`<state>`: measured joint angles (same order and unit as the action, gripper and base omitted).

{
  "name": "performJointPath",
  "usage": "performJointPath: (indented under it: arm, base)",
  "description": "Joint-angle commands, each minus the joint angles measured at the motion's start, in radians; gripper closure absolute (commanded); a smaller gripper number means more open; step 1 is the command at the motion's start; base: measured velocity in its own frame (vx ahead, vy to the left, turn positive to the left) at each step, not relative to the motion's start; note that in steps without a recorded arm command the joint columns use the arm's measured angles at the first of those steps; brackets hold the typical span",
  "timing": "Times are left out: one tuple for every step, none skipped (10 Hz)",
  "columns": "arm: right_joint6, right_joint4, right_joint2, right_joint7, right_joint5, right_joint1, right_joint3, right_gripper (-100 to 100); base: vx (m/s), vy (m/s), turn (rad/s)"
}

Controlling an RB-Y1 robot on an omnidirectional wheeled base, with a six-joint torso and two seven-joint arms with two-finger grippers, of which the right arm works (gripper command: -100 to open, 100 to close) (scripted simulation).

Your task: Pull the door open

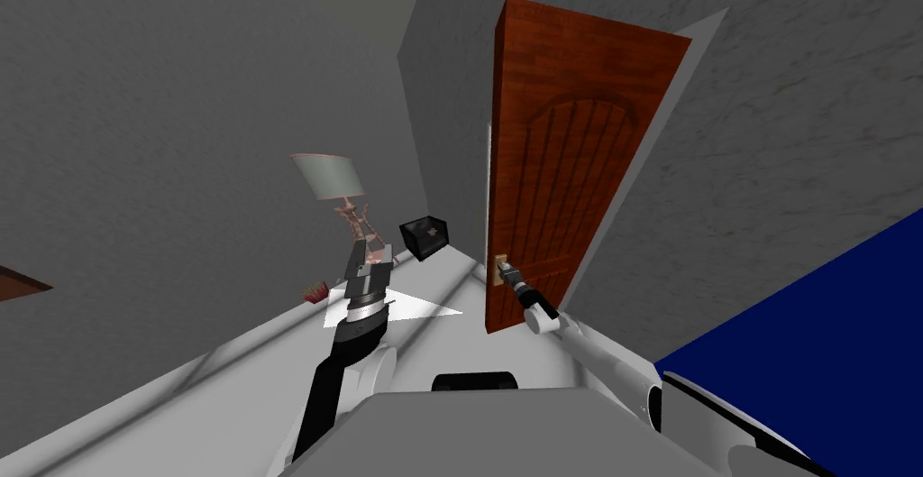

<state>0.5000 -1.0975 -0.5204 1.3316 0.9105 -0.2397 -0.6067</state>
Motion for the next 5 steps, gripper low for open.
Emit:
performJointPath:
  arm:
    - [0.015,-0.009,-0.029,0.029,0.003,0.01,-0.017,100]
    - [0.027,-0.008,-0.048,0.048,0.003,0.012,-0.027,100]
    - [0.041,-0.006,-0.069,0.069,0.004,0.015,-0.039,100]
    - [0.055,-0.004,-0.091,0.091,0.006,0.017,-0.05,100]
    - [0.061,-0.004,-0.102,0.102,0.006,0.018,-0.056,100]
  base:
    - [-0.171,0.012,0.231]
    - [-0.185,-0.017,0.183]
    - [-0.211,-0.035,0.257]
    - [-0.217,-0.079,0.196]
    - [-0.192,-0.096,0.122]
